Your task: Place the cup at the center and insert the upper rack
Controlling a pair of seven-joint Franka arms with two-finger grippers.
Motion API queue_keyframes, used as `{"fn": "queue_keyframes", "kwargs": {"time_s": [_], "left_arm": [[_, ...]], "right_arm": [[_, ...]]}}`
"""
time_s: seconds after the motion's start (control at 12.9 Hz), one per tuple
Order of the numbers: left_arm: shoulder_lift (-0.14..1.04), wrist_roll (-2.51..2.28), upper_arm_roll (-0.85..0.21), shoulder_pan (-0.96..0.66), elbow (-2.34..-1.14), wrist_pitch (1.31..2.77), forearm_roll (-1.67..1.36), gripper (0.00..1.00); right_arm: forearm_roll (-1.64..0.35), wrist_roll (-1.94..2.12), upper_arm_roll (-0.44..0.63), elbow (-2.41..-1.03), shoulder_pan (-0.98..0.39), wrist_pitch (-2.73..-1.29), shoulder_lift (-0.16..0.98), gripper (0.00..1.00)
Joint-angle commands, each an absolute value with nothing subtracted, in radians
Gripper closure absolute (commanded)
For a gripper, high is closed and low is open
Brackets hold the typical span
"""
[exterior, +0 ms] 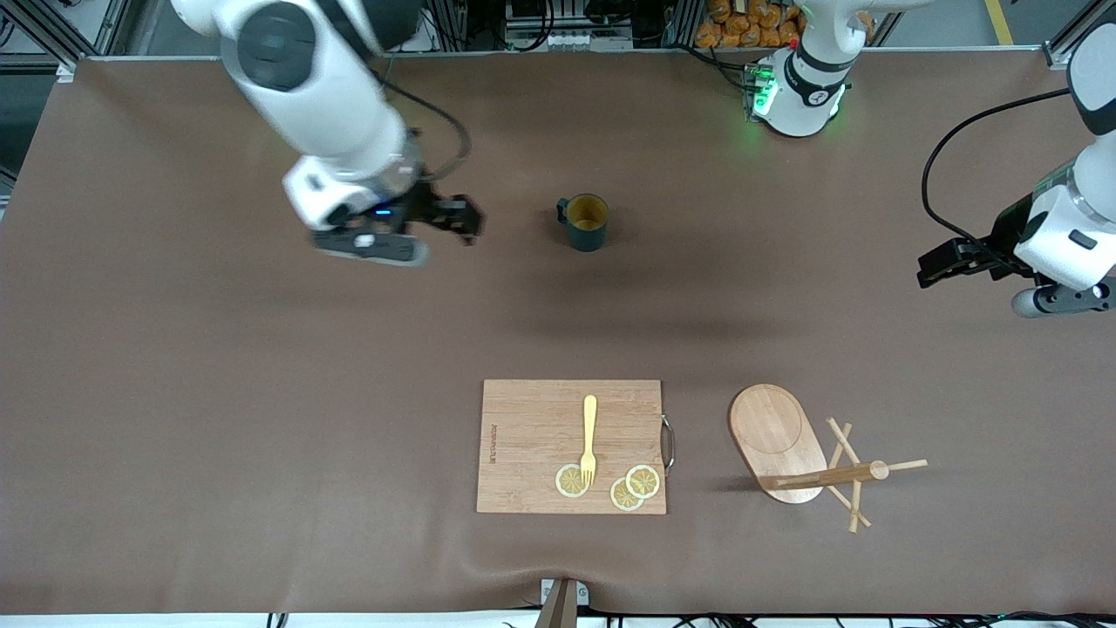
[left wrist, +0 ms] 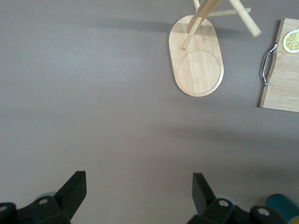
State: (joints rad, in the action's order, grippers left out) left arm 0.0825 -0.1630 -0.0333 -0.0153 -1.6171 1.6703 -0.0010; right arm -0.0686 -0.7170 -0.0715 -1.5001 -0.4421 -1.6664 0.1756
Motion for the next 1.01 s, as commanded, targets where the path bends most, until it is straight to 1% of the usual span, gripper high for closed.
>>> {"fn": "queue_keyframes", "kwargs": {"time_s": [0.0, 0.16, 0.31, 0.47, 0.78, 0.93], "left_arm": [[0.077, -0.218, -0.034, -0.032, -1.601, 1.637, 0.005, 0.0], [0.069, -0.299, -0.046, -0.047, -1.601, 1.611, 0.003, 0.0], [0.071, -0.302, -0.048, -0.049, -1.601, 1.611, 0.005, 0.0], [0.071, -0.298, -0.046, -0.049, -1.601, 1.609, 0.006, 0.0], [0.074, -0.316, -0.046, -0.067, -1.603, 1.602, 0.008, 0.0], [0.075, -0.348, -0.048, -0.077, -1.603, 1.601, 0.008, 0.0]], "right_arm": [[0.018, -0.573, -0.106, -1.529, -0.298, -1.599, 0.111, 0.0], [0.018, -0.346, -0.104, -1.529, -0.157, -1.583, 0.081, 0.0], [0.015, -0.147, -0.104, -1.531, -0.027, -1.585, 0.081, 0.0], [0.02, -0.043, -0.103, -1.534, 0.055, -1.586, 0.084, 0.0], [0.017, -0.04, -0.104, -1.542, 0.141, -1.6, 0.086, 0.0], [0.021, -0.04, -0.103, -1.555, 0.149, -1.615, 0.081, 0.0]]}}
